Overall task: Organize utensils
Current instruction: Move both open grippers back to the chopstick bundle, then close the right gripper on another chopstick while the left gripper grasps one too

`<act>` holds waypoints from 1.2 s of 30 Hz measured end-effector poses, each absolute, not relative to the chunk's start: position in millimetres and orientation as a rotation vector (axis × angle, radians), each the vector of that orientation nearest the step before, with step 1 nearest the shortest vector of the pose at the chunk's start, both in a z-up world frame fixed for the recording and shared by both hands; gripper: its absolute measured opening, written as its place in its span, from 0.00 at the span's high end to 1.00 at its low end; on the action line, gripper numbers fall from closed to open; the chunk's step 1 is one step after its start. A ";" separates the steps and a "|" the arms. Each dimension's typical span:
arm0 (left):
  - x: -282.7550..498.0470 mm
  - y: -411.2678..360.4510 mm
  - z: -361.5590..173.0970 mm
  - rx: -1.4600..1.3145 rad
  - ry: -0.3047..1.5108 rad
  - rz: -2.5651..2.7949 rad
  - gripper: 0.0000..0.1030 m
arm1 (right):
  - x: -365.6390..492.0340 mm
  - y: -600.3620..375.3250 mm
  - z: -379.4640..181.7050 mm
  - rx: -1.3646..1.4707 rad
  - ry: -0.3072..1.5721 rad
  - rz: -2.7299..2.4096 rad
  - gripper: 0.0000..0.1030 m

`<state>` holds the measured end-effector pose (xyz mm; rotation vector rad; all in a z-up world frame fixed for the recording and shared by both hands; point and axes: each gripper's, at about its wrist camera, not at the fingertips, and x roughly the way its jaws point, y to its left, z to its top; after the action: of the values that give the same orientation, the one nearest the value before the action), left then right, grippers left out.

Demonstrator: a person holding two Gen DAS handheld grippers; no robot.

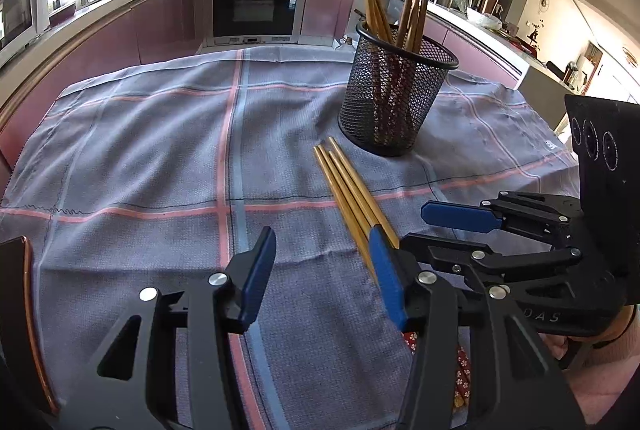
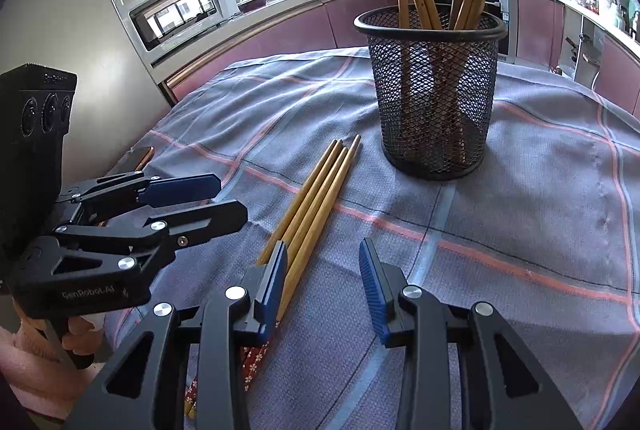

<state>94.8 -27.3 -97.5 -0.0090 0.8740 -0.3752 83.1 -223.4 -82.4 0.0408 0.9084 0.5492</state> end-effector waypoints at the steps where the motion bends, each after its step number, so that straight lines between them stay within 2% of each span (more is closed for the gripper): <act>1: 95.2 -28.6 -98.7 -0.008 0.879 -0.378 0.53 | 83.0 -222.7 -82.6 0.037 0.908 0.549 0.66; 23: 100.9 -40.3 -117.3 0.014 0.923 -0.392 0.50 | 80.6 -222.0 -85.9 -0.016 0.902 0.512 0.68; 36: 101.7 -43.2 -119.6 0.049 0.930 -0.388 0.52 | 80.4 -223.5 -86.1 -0.009 0.905 0.512 0.68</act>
<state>101.7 -43.2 -119.6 0.0494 0.9300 -0.3876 80.4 -223.5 -86.1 -0.0089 0.9054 0.5121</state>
